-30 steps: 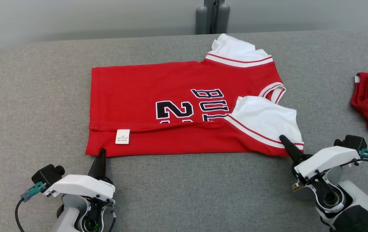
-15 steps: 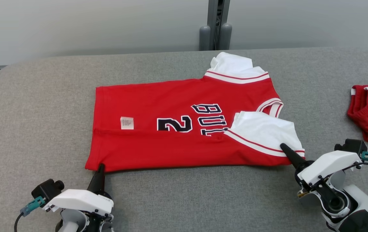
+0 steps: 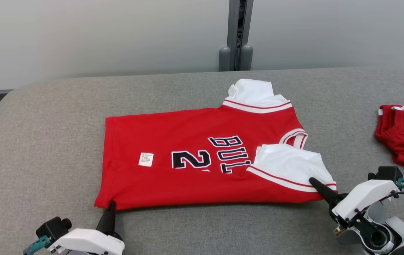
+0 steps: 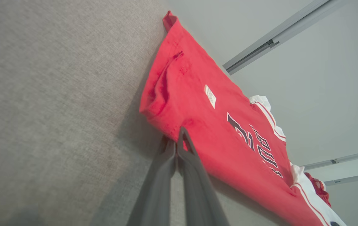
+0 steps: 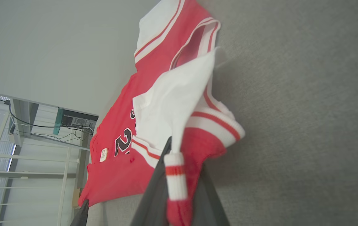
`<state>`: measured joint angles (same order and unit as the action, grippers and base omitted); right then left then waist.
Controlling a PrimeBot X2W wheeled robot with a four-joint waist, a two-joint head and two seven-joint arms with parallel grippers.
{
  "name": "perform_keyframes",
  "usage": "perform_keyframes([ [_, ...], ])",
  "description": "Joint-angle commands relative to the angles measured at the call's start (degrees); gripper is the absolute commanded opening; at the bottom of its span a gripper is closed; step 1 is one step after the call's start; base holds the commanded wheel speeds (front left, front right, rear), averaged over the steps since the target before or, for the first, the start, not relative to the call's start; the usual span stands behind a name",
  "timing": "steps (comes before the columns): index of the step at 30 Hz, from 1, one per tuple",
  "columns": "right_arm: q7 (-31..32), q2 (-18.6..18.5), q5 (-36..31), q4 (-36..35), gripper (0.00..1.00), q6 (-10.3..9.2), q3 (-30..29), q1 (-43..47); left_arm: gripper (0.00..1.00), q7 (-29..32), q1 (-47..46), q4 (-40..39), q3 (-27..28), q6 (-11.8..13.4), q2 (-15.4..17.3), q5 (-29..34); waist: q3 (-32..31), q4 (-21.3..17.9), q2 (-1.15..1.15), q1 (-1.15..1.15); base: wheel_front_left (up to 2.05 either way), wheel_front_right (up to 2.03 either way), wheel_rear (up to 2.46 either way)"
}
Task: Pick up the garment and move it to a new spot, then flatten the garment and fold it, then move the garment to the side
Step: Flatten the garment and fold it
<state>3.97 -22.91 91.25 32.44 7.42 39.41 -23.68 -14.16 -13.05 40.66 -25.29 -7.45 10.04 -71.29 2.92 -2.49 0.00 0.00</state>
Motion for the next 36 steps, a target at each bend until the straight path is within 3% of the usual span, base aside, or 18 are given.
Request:
perform_keyframes([
  [1,0.48,-0.73,0.24,-0.33,0.0,0.15,0.02,1.0,0.0,-0.32,0.8,-0.34,-0.12,-0.07,0.64,-0.02,-0.39,-0.05,0.0,0.0,0.0,0.0,0.0],
  [19,5.55,-5.52,2.18,-6.18,0.0,0.15,0.95,7.06,0.0,-0.85,8.76,-6.31,0.22,0.2,2.53,0.25,-3.01,1.03,0.0,0.0,0.0,0.0,0.0],
  [28,10.86,-10.13,5.43,-11.78,0.0,0.15,2.86,12.11,0.0,0.59,13.01,-12.13,-1.14,2.39,5.13,1.63,-3.25,1.28,0.0,0.0,0.0,0.0,0.0],
  [36,9.79,-13.5,6.85,-16.11,0.0,0.15,3.84,14.02,0.0,0.28,17.4,-18.23,-0.2,5.53,6.27,1.0,-2.9,0.58,0.0,0.0,0.0,0.0,0.0],
])
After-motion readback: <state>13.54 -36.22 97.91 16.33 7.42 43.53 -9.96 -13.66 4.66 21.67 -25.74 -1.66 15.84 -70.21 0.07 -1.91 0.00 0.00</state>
